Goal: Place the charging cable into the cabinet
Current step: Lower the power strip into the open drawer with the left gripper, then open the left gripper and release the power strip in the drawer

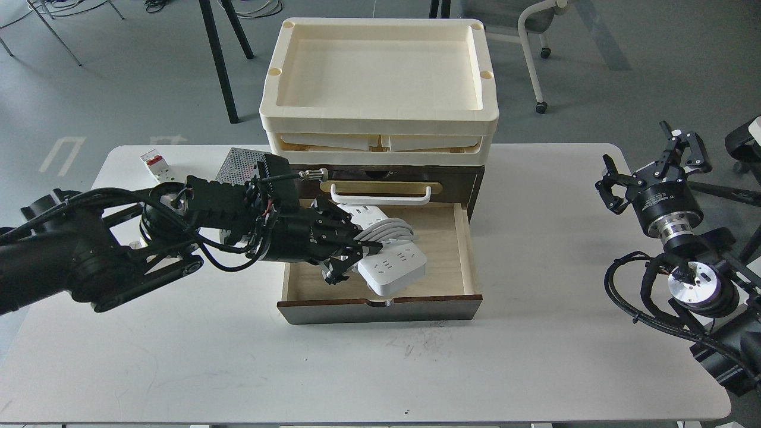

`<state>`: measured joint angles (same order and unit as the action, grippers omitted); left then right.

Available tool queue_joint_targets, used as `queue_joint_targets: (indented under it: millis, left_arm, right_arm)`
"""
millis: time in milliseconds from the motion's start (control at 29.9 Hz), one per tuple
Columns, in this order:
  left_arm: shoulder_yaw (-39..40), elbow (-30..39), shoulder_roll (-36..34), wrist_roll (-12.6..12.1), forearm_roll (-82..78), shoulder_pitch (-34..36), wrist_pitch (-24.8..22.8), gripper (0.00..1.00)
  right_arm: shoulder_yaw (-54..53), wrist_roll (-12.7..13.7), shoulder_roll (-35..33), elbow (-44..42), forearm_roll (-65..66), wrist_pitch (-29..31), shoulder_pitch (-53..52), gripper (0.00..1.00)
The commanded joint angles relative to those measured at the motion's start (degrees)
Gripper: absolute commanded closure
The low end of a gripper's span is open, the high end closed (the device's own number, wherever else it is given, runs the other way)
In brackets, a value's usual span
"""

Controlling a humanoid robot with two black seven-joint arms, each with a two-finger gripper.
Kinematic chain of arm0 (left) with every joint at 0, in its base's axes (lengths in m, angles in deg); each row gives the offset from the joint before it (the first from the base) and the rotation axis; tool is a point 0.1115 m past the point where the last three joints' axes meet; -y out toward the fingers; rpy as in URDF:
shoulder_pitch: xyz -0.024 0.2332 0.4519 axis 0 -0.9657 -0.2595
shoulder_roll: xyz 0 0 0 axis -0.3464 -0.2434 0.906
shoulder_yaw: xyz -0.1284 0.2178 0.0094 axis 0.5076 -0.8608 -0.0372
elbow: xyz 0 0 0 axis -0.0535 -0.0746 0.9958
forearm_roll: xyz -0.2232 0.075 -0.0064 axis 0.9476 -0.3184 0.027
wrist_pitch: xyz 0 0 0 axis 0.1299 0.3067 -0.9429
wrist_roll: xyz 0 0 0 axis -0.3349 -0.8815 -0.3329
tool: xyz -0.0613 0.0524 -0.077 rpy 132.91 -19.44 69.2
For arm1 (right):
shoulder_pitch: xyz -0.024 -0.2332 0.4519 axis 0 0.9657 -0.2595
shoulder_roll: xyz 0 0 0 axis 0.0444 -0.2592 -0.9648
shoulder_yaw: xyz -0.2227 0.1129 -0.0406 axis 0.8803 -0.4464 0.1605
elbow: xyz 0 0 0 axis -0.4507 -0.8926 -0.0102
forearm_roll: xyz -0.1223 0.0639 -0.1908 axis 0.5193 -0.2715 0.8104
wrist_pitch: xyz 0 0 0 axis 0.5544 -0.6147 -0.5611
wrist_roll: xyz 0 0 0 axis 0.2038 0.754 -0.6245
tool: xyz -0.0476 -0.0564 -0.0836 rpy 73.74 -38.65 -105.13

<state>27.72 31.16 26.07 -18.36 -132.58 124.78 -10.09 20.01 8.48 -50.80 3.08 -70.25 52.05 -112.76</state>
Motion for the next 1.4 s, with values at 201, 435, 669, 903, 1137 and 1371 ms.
queue_joint_targets:
  millis: [201,435,669,903,1137,1371]
  left_arm:
    - [0.5,-7.8,3.5,0.0,-0.1,-1.3,0.3,1.0]
    - [0.6,-8.7,4.5,0.0,-0.5,-3.4,0.3,0.99]
    - [-0.1,-13.1,5.3,0.0,-0.8,-2.8,0.2,0.99]
    - [0.0,-14.8,5.5,-0.7,-1.0,-3.4,0.1,0.96]
    - [-0.1,-15.8,6.9,-2.9,-0.4,-3.4,0.0,0.51]
    - [0.5,-12.7,7.1,-1.8,-0.2,-3.8,0.3,0.13]
  right_arm:
    - [0.1,0.0,0.0,0.0,0.0,0.0,0.0,0.0]
    - [0.1,0.0,0.0,0.0,0.0,0.0,0.0,0.0]
    - [0.1,0.0,0.0,0.1,0.0,0.0,0.0,0.0]
    - [0.2,0.0,0.0,0.0,0.1,0.0,0.0,0.0]
    - [0.2,0.0,0.0,0.1,0.0,0.0,0.0,0.0]
    - [0.2,0.0,0.0,0.0,0.1,0.1,0.0,0.0]
